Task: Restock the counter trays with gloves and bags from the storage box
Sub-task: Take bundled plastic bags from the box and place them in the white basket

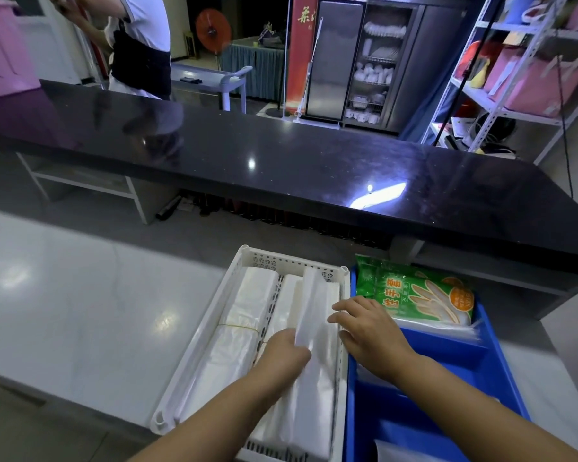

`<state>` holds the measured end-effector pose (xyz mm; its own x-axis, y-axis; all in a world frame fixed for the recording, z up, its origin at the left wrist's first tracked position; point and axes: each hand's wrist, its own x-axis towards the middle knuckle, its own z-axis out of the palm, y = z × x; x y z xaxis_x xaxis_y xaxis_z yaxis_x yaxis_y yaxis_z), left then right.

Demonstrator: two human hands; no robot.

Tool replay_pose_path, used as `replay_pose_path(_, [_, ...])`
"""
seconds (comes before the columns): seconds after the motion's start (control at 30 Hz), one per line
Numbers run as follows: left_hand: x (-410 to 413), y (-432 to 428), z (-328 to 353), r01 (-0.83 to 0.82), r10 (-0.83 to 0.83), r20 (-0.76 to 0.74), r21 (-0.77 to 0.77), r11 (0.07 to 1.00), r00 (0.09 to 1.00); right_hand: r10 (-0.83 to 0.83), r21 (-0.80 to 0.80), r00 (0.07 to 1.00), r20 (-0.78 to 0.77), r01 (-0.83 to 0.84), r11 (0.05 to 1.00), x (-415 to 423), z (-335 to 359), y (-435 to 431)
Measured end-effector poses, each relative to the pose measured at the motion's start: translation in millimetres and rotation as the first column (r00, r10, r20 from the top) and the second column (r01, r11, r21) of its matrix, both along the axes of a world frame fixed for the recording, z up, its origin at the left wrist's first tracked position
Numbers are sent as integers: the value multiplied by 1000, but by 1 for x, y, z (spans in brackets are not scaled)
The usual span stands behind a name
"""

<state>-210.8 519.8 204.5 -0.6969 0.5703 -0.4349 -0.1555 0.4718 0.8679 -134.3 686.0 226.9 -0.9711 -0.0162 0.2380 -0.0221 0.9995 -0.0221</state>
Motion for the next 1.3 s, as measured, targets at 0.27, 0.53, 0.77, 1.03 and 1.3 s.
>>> replay_pose_path(0.27, [-3, -13, -7, 31, -154, -488, -252, 967, 859, 8, -61, 1000, -27, -10, 998, -6, -1, 0])
replay_pose_path(0.53, [-16, -32, -9, -121, -233, -632, -465, 877, 739, 64, -100, 998, 24, -61, 993, -18, -4, -6])
replay_pose_path(0.77, [-18, -15, -5, -141, -261, -535, -598, 789, 804, 211, -117, 961, 178, -192, 974, -38, -12, -18])
replay_pose_path(1.03, [-22, -26, -13, -302, 29, -556, -407, 862, 831, 278, -70, 895, 348, -271, 960, -50, -26, -28])
replay_pose_path(1.3, [-16, -87, -13, -425, 229, -603, -203, 882, 764, 346, -130, 925, 155, -328, 936, -64, -14, -60])
